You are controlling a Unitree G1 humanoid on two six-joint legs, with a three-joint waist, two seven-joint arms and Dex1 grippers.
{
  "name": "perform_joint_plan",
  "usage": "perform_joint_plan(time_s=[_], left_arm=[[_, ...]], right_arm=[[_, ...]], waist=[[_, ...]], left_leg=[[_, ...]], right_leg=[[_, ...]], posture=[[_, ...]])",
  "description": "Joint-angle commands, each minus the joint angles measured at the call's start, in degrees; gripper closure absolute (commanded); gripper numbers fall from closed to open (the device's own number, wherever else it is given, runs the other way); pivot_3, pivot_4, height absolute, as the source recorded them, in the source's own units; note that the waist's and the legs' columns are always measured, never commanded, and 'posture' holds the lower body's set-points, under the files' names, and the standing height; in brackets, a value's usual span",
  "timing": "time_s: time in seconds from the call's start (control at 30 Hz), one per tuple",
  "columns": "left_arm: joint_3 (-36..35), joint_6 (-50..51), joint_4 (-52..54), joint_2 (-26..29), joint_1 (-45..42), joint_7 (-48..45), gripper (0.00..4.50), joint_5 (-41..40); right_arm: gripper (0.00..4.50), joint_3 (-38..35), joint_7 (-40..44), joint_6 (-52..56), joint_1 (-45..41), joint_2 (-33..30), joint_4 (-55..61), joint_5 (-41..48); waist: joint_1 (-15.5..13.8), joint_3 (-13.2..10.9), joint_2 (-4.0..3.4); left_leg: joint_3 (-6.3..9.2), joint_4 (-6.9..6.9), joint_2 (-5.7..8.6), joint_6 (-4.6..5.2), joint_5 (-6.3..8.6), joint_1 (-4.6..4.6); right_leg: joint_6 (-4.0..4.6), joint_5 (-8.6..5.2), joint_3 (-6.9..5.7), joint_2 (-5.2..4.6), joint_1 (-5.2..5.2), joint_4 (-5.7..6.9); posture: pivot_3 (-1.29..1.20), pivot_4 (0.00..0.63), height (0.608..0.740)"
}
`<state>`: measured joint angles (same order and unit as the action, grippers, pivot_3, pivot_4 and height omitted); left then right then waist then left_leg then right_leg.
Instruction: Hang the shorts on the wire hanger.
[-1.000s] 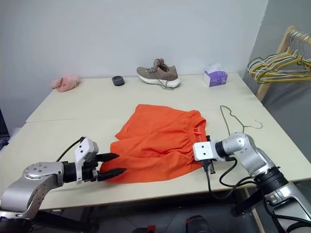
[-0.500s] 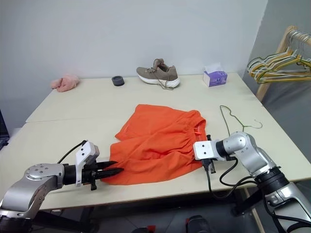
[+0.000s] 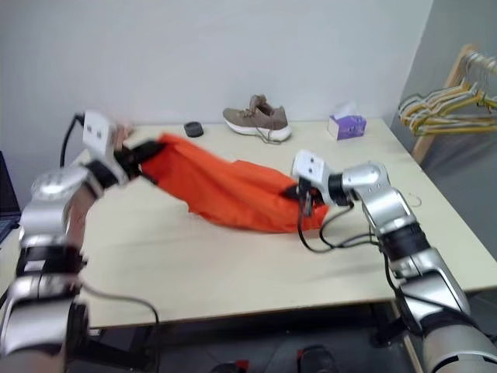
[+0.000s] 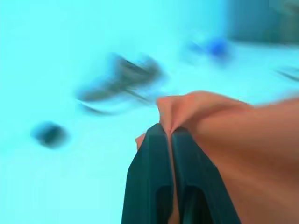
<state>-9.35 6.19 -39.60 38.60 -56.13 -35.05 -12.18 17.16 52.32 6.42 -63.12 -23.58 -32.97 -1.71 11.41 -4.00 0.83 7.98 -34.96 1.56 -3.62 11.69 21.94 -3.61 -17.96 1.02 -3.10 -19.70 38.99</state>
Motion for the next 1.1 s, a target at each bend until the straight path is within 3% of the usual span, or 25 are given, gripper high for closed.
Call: perform_joint_plan(time_s=[0.03,0.2,0.27,0.4,0.5,0.63,0.77,0.83,0.97,1.1], left_arm=[[-0.20,-11.77,-13.16,2.37,-13.80,9.54,4.46,6.10],[4.32,-28.79,-17.33,7.06,-24.89,18.28,4.46,16.11],[6.42,-34.15,-15.51,9.16,-24.38,20.03,4.46,20.04],[5.91,-33.84,-7.97,11.26,-14.55,16.03,4.46,19.45],[4.09,-21.40,5.72,12.28,3.69,7.00,4.46,13.68],[-0.82,5.96,30.09,13.78,30.42,-2.93,4.46,1.42],[-6.99,22.23,42.72,16.22,47.61,-8.36,4.46,-6.55],[-9.92,27.13,46.96,17.69,53.40,-11.62,4.46,-9.95],[-13.15,30.58,52.43,20.61,63.40,-19.09,4.46,-13.57],[-13.58,30.76,56.31,21.56,71.01,-23.45,4.46,-14.27]], right_arm=[[4.50,0.00,-18.88,-17.05,-13.12,0.23,-17.11,-9.79],[4.50,4.55,-44.02,-36.85,-25.16,-2.25,-28.59,-23.13],[4.50,5.84,-49.29,-41.82,-25.64,-3.16,-29.67,-26.35],[4.50,8.26,-51.99,-49.39,-19.88,-3.43,-29.39,-30.02],[4.50,10.64,-48.17,-53.36,-10.89,-2.26,-28.01,-30.86],[4.50,12.43,-40.68,-55.84,-1.97,-0.97,-25.69,-30.00],[4.50,13.37,-28.85,-57.50,4.38,-0.41,-21.79,-25.93],[4.50,13.50,-18.09,-56.56,8.17,-1.00,-17.41,-19.89],[4.50,13.14,2.79,-45.89,16.29,-5.16,-3.89,-7.15],[4.50,11.86,11.80,-35.23,22.10,-10.01,7.52,-2.78]], waist=[[0.86,-0.01,0.00],[3.15,0.08,0.08],[3.84,0.10,0.10],[5.26,0.26,0.11],[6.01,0.64,0.03],[6.74,0.58,0.02],[6.01,0.39,0.14],[5.10,0.36,0.13],[2.30,0.00,0.03],[-0.19,-0.14,-0.04]], left_leg=[[-0.01,0.07,0.03,-0.02,-0.01,0.06],[-0.20,0.24,0.18,-0.44,-0.18,1.11],[-0.48,0.35,0.20,-0.45,-0.16,1.13],[-1.00,0.86,0.82,-0.41,-0.15,0.96],[-1.05,0.73,0.80,-0.33,-0.15,0.79],[-1.01,0.39,0.70,-0.04,-0.11,0.74],[-0.67,0.06,0.62,0.12,-0.21,0.86],[-0.51,0.10,0.39,0.13,-0.20,0.51],[-0.29,0.26,-0.26,0.11,-0.16,-1.27],[-0.16,0.28,-0.48,-0.29,0.08,-2.03]], right_leg=[[0.02,0.02,0.01,-0.04,-0.08,-0.01],[0.31,0.16,0.46,-0.34,-1.43,0.10],[0.31,0.16,0.86,-0.55,-1.68,0.09],[0.05,0.01,1.45,-1.17,-1.67,0.05],[-0.02,0.00,1.51,-1.19,-1.47,0.13],[-0.01,0.00,1.61,-0.94,-1.64,0.82],[0.00,0.00,1.44,-0.50,-1.70,1.16],[0.05,0.02,1.30,-0.23,-1.36,1.20],[0.58,-0.40,1.09,0.20,0.55,0.94],[0.75,-0.51,1.08,-0.10,1.19,0.96]], posture=[[-0.20,0.000,0.740],[-0.20,0.000,0.740],[-0.19,0.000,0.740],[-0.18,0.000,0.740],[-0.16,0.000,0.740],[-0.13,0.000,0.740],[-0.12,0.000,0.740],[-0.12,0.000,0.740],[-0.12,0.000,0.740],[-0.13,0.000,0.740]])
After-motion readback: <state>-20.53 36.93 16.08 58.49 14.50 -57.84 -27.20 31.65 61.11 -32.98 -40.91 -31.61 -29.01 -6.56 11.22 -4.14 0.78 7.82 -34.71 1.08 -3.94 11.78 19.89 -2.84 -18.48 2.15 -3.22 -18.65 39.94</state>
